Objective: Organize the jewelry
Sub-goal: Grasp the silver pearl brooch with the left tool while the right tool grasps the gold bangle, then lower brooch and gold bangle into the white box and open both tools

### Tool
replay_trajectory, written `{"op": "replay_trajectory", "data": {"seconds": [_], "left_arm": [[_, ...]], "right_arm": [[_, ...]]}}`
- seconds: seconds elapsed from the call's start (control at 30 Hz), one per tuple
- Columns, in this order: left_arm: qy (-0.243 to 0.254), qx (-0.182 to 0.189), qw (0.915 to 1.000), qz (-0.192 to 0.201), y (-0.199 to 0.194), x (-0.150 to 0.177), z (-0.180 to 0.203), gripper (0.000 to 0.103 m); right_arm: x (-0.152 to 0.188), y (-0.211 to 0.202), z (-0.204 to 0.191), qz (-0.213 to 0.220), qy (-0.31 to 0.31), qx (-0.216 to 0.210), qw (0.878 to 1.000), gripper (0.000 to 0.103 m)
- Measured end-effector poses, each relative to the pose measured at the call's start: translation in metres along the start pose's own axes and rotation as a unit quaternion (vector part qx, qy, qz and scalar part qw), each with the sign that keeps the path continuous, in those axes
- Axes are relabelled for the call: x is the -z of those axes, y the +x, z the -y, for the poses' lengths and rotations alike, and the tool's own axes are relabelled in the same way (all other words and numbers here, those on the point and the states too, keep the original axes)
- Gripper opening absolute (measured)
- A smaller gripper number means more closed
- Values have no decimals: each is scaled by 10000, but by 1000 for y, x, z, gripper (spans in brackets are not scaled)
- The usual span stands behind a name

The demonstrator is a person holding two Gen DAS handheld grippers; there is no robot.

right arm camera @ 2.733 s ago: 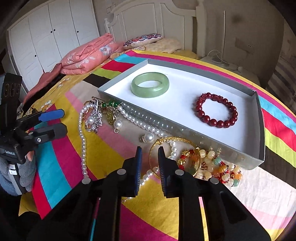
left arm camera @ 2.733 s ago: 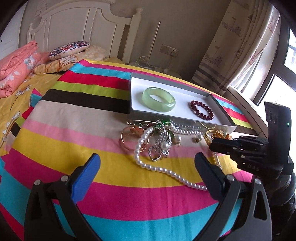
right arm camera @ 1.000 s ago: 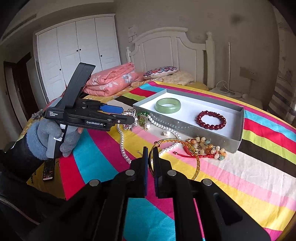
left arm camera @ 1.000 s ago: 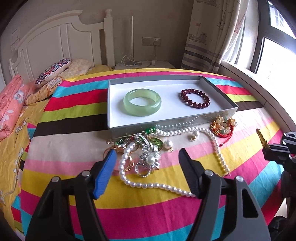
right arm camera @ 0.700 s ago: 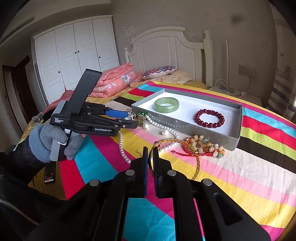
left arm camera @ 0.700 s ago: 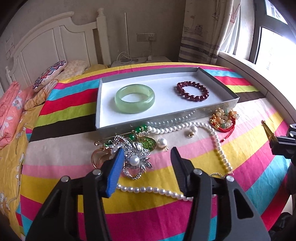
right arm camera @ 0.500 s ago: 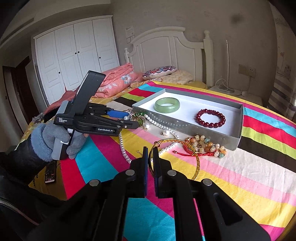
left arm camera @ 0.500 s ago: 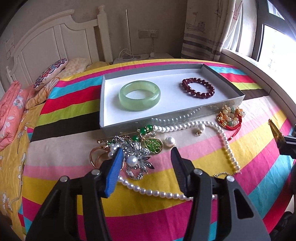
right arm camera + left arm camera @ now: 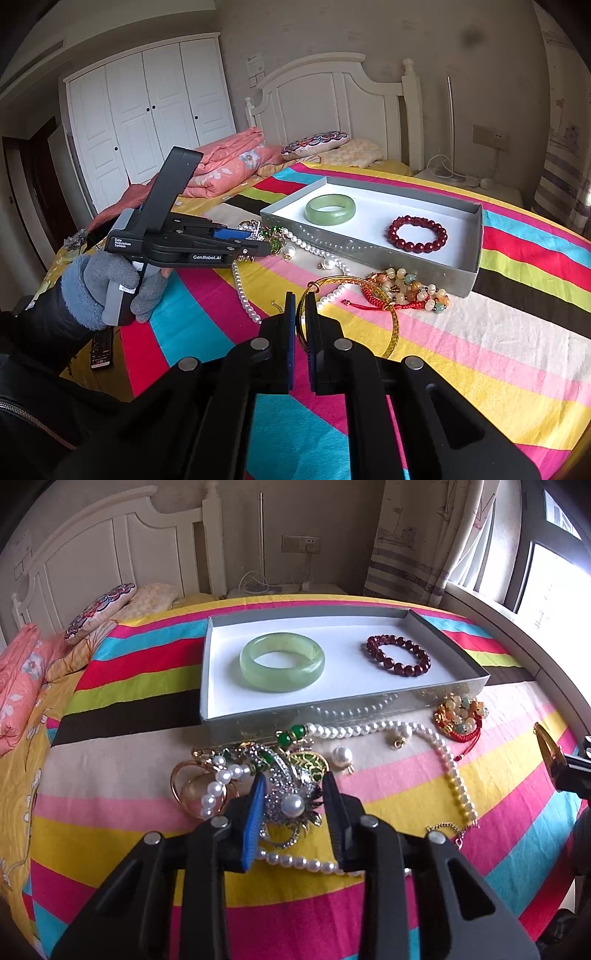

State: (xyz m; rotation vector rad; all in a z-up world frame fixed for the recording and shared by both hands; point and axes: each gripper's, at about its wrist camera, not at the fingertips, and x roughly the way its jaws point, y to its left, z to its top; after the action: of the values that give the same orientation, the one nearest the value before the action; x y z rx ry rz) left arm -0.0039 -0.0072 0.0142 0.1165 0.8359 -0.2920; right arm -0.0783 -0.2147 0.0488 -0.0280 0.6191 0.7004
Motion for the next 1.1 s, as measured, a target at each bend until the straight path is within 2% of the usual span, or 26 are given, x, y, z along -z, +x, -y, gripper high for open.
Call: {"op": "replay_trajectory", "data": {"seconds": [0.23,0.43,0.6,0.77,0.93,1.1], "left_arm": [[283,-24,9990,341,-29,-11,18,31],[373,88,9980,504,-33,-44,29,31],[217,454,9982,339,-4,-74,36,31],[212,585,9979,157,30,-100,47,31],[103,596,9981,-133,67,-115,46,31],[25,689,9966,-452,95,-117,41,31]], "right_arm": [[-7,1,4,78,0,137,9999,8],[-33,14,23,169,54,405,9990,8],[-65,41,55,97,259,729,9970,8],[-92,78,93,-182,501,1002,9935,8],[-109,120,129,-649,718,1166,9885,8],[-113,154,150,-1170,838,1235,9819,8]]}}
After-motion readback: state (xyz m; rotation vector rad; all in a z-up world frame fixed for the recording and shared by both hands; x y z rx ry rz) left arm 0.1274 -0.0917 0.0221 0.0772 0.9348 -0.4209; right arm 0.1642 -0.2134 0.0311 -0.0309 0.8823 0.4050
